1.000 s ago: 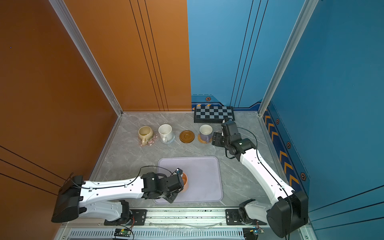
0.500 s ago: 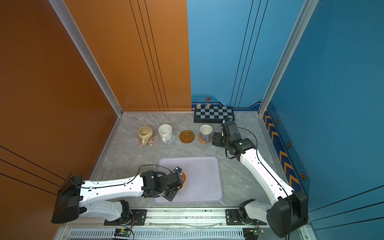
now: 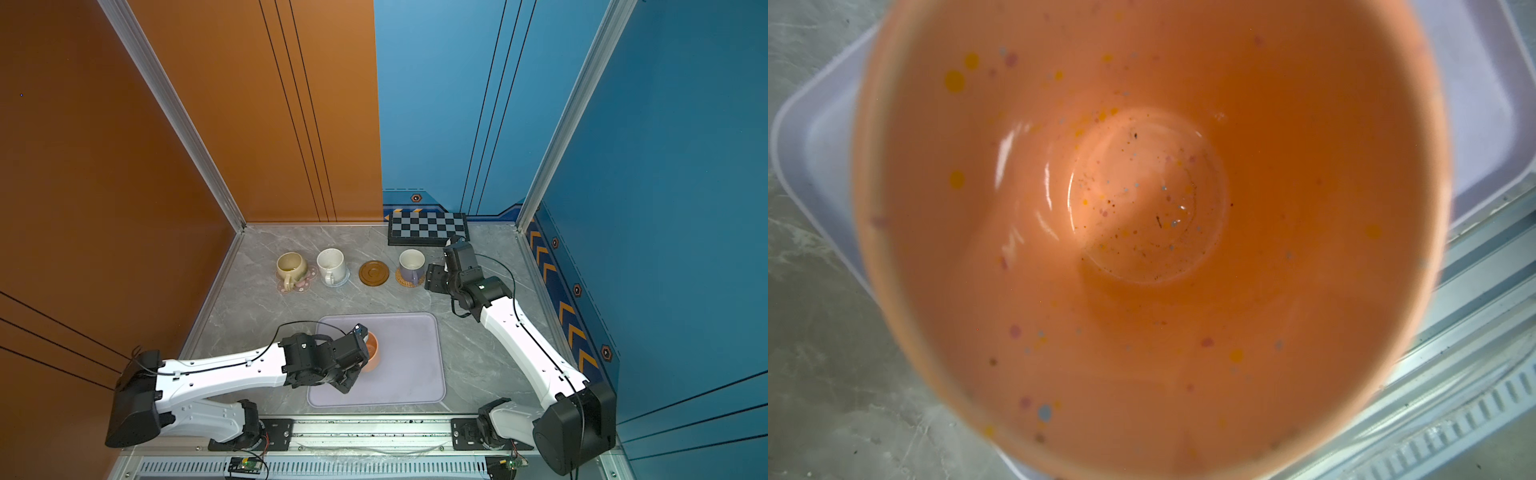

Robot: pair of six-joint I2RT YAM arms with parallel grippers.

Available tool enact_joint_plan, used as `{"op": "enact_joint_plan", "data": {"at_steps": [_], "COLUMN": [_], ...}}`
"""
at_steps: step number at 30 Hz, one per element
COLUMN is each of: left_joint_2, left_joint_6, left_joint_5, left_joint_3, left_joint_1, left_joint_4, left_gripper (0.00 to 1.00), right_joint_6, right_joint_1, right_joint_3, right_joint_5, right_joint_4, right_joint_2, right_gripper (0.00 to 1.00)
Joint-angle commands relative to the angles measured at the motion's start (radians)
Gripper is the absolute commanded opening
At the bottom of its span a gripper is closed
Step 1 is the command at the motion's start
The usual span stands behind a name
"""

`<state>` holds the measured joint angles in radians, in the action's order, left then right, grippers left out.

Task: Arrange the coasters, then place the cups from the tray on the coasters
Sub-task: 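Lift the orange mug off the tray with the left gripper, then carry the orange mug with the left gripper toward the wooden coaster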

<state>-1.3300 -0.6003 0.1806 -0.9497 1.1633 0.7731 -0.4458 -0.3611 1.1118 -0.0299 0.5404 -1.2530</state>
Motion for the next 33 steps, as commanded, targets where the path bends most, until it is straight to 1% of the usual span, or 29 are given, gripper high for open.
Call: {"op": "enact_joint_plan", "data": {"at_steps": [1,5,8,11,16,19,24,33], "left_joint_2": [-0.004,-0.027,-0.048,-0.082,-0.167,-0.218,-0.295,-0.417], "left_joint_6": [0.055,0.081,0.067,0.065,0.095,0.115,0.136,0.153], "left_joint_5": [0.059,0.065,0.077,0.1,0.102,0.128,0.137,0.115], "left_joint_3": [-0.07,-0.144,-0.177,-0.222,-0.329,-0.388,-0.475,-0.614], "left_joint_1": [-0.046,-0.118,-0.187,-0.235,-0.281,-0.293,-0.326,-0.379], "left_joint_4": [-0.006,0.032,0.047,0.045,0.045,0.051,0.051,0.052], "left_gripper": [0.0,0.0,0.0,0.0,0.0,0.0,0.0,0.0], "right_joint_6": [0.014,0.016,0.019,0.02,0.028,0.032,0.033,0.042], "right_joint_1": [0.01,0.014,0.018,0.028,0.046,0.06,0.085,0.124], "right_joint_3": [0.001,0.0,-0.004,-0.01,-0.013,-0.016,-0.032,-0.047], "right_joint_5": [-0.027,-0.025,-0.028,-0.028,-0.02,-0.016,-0.002,0.013], "right_joint_4": [0.021,0.021,0.021,0.021,0.03,0.036,0.038,0.044], "right_joint_2": [0.012,0.014,0.019,0.021,0.025,0.032,0.05,0.057], "right_gripper": [0.74,0.74,0.74,0.74,0.74,0.74,0.75,0.75]}}
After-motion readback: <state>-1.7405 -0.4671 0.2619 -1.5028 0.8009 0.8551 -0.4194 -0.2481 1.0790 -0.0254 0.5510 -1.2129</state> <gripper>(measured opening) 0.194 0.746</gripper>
